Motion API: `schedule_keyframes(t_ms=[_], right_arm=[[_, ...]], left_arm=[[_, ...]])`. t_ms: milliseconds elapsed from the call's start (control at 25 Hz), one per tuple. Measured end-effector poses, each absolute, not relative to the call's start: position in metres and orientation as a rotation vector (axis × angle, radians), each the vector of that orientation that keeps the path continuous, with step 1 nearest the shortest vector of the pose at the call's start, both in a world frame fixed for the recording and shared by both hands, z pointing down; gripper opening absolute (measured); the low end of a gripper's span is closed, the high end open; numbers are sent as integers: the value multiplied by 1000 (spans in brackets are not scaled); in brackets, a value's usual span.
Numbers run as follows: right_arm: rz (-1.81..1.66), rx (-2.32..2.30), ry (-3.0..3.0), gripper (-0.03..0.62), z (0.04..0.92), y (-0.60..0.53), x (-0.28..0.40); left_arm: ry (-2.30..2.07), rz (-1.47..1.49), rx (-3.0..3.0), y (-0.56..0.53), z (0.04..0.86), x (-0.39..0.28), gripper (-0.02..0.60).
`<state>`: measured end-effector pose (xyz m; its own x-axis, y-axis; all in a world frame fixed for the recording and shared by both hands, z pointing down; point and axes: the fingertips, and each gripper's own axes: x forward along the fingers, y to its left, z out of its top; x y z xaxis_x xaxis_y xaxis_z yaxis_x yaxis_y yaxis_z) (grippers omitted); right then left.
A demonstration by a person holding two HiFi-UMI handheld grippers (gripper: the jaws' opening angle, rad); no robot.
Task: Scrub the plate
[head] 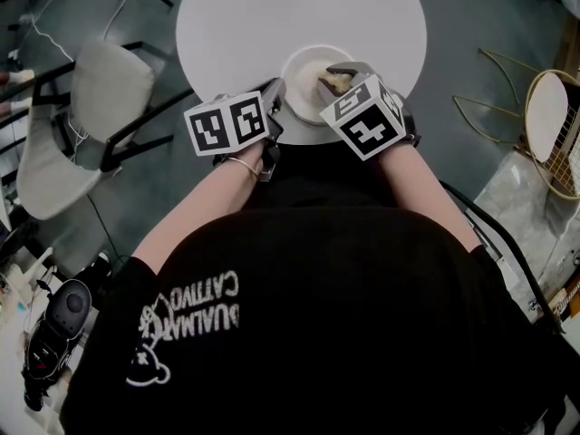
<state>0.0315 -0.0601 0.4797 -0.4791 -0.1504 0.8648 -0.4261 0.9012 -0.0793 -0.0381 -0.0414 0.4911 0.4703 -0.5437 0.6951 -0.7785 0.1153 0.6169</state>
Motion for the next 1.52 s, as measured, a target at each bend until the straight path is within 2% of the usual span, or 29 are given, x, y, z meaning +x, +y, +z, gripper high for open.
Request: schedule_keyframes(t_ms=[1200,1360,1520], right_arm=[[326,599,-2030,86,470,-100,115],[298,647,-2092,89,456,-107,107],[404,491,-2293,89,434,-84,59]], left_arm=[[-1333,218,1470,-31,492,-34,17],[-1357,110,1445,-30,493,-34,17],[-1354,38,1420,-32,492,-40,17]])
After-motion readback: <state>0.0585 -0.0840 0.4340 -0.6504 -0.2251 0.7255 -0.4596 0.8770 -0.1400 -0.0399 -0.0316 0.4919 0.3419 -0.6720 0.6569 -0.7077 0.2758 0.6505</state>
